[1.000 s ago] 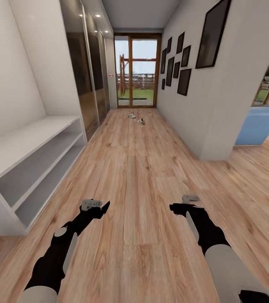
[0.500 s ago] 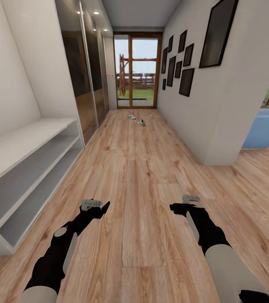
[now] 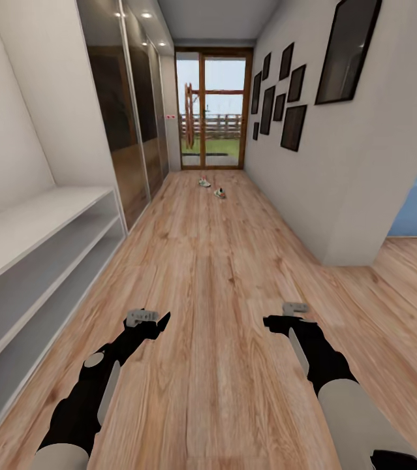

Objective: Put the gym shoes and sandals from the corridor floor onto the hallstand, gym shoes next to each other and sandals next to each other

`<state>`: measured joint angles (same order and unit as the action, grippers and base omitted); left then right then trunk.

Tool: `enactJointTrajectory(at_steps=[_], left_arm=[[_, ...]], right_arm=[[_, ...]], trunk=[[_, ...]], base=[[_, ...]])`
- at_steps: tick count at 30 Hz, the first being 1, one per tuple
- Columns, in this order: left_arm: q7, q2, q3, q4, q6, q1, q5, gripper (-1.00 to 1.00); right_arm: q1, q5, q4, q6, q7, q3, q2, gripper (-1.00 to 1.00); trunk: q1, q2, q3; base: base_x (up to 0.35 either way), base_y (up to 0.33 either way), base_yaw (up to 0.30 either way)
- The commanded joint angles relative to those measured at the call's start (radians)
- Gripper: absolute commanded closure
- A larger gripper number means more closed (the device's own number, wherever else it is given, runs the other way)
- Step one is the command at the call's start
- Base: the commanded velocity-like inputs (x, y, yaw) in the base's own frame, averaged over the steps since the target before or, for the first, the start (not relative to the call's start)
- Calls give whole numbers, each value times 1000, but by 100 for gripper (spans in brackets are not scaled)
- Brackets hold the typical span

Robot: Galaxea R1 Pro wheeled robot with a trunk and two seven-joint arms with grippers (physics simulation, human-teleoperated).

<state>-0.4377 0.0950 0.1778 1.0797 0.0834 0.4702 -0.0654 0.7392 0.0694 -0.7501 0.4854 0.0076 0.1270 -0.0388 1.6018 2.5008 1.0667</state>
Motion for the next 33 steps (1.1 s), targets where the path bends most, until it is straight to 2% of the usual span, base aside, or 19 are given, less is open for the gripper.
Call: enactJointTrajectory(at_steps=[1, 33], left_arm=[[-9, 2, 5, 2, 6, 1, -7, -100], [-9, 2, 5, 2, 6, 1, -7, -100]], right_arm=[[1, 7, -2, 5, 2, 3, -1, -100], [0, 7, -1, 5, 2, 2, -1, -100]], trunk=[[0, 0, 1], [0, 0, 1]], base=[[350, 0, 0], [350, 0, 0]])
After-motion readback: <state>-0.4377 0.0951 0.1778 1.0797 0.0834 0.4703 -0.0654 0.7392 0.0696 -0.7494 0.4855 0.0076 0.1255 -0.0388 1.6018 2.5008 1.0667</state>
